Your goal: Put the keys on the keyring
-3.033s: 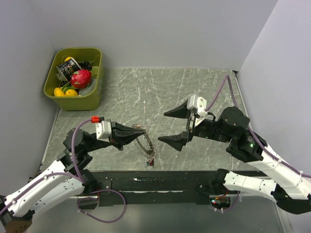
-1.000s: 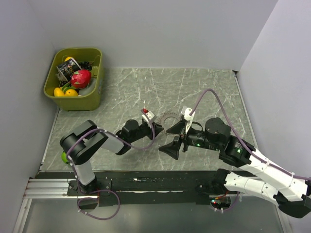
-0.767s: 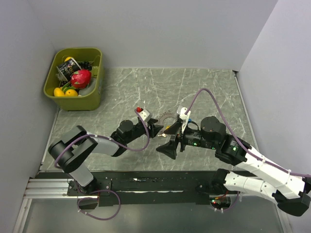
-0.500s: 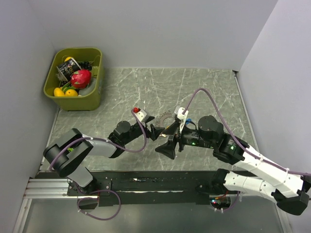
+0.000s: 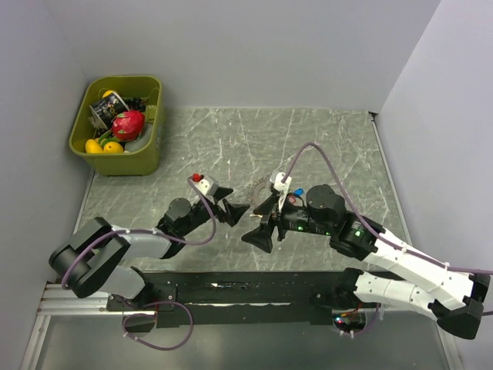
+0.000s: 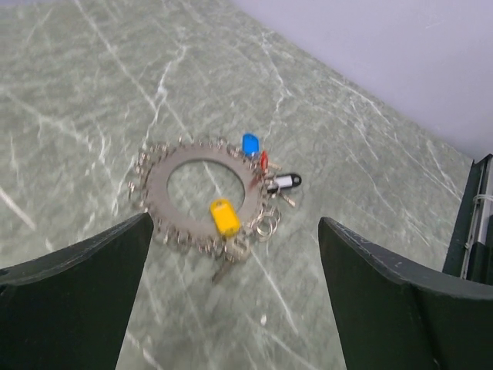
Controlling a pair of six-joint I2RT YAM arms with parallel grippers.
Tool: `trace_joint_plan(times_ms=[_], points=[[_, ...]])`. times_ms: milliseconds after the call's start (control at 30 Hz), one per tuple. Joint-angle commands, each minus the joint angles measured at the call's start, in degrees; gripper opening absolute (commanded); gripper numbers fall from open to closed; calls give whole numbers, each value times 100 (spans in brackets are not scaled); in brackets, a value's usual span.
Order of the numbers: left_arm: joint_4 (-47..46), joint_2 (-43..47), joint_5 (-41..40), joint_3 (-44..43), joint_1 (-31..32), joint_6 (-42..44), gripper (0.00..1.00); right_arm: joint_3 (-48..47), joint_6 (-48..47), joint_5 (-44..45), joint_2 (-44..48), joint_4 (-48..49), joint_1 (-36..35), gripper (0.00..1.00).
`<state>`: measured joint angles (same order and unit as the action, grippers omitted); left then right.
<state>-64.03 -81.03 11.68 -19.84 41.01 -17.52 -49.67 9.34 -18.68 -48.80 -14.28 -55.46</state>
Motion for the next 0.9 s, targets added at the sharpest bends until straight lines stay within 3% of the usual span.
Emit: trace_joint_plan(times_ms=[0, 167, 300, 433, 600, 867], points=[[64, 604, -175, 462, -120, -436, 95, 360, 146, 83, -121, 523, 62, 100], [680, 1571, -368, 849, -173, -629, 96, 686, 427, -65, -385, 804, 395, 100], [1663, 3001, -772, 1008, -173, -683, 96, 862, 744, -250, -447, 980, 887, 100], [3618, 4365, -1527, 815, -173, -867, 96, 828, 815, -128, -193, 727, 1572, 100], [5021, 5771, -2178, 350, -181, -999, 96, 661, 823, 469, 256, 120, 2223, 100], [6568, 5942, -2961, -775, -173, -1360, 97, 713, 1078, 338, 1047, -303, 3471, 100]])
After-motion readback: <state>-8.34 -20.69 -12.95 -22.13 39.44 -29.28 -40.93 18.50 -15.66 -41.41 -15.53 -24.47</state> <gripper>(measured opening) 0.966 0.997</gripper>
